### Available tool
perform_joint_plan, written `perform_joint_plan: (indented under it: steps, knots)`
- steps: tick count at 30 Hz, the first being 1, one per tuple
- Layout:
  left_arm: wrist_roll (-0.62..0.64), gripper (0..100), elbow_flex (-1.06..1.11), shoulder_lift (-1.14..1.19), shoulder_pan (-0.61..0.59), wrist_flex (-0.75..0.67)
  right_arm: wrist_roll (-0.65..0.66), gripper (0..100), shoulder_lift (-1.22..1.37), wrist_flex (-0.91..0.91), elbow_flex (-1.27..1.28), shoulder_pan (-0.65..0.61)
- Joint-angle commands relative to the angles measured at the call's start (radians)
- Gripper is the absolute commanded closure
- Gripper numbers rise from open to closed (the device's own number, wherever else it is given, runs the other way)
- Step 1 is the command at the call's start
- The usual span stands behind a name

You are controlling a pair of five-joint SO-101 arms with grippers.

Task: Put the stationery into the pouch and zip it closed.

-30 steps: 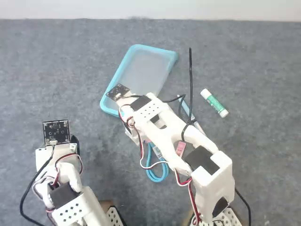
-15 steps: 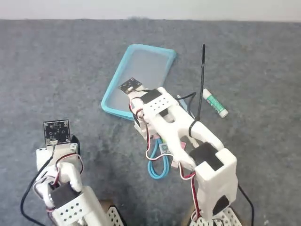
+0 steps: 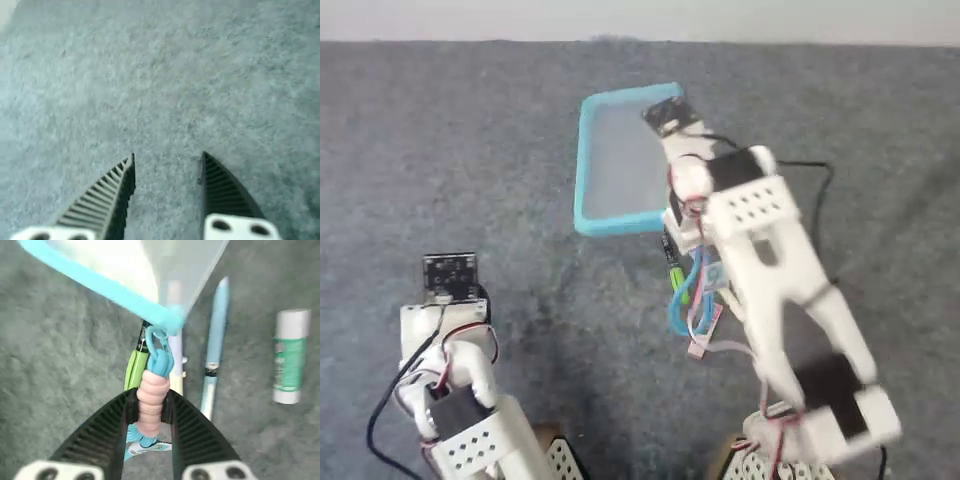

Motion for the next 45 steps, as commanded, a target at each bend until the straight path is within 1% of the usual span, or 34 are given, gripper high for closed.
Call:
perform_joint_plan:
  steps: [1,5,6,8,10,12,15,21,24,27,30,33,38,41,43,45]
  knots:
    - [-0.026,86,-0.024,-0.015,0.055,-0.025,0.02,99.1,-0.217,0.016,0.011,0.019]
    - [-0.025,80,-0.16,-0.015,0.112,0.133,0.123,99.1,-0.361,-0.035,0.164,0.013]
    - [-0.014,79,-0.209,-0.015,0.135,0.169,0.13,99.1,-0.403,-0.054,0.209,0.012]
    - [0.012,78,-0.297,-0.014,0.186,0.213,0.13,99.1,-0.478,-0.105,0.307,0.001]
    - [0.018,78,-0.355,-0.008,0.245,0.224,0.124,99.1,-0.544,-0.166,0.404,-0.01]
    - [0.054,78,-0.4,0.04,0.29,0.216,0.08,99.1,-0.593,-0.213,0.483,-0.025]
    - [0.114,78,-0.492,0.221,0.345,0.186,0.066,99.1,-0.667,-0.251,0.568,-0.048]
    - [0.25,77,-0.816,0.781,0.494,0.175,0.063,99.1,-0.782,-0.348,0.69,-0.051]
    - [0.342,75,-0.881,1.0,0.512,0.063,0.066,99.2,-0.802,-0.372,0.732,-0.051]
    - [0.39,71,-0.877,1.129,0.516,-0.069,0.066,99.2,-0.811,-0.357,0.732,-0.053]
    - [0.417,70,-0.842,1.221,0.519,-0.176,0.068,99.2,-0.811,-0.321,0.7,-0.064]
    - [0.404,70,-0.805,1.304,0.52,-0.258,0.092,99.2,-0.803,-0.28,0.62,-0.084]
    - [0.394,70,-0.791,1.401,0.525,-0.272,0.109,99.2,-0.734,-0.18,0.387,-0.093]
    - [0.393,70,-0.777,1.418,0.582,-0.275,0.109,99.2,-0.619,-0.136,0.249,-0.094]
    - [0.396,70,-0.762,1.418,0.643,-0.275,0.109,99.2,-0.544,-0.125,0.184,-0.101]
    - [0.4,70,-0.75,1.418,0.692,-0.275,0.109,99.2,-0.49,-0.124,0.15,-0.134]
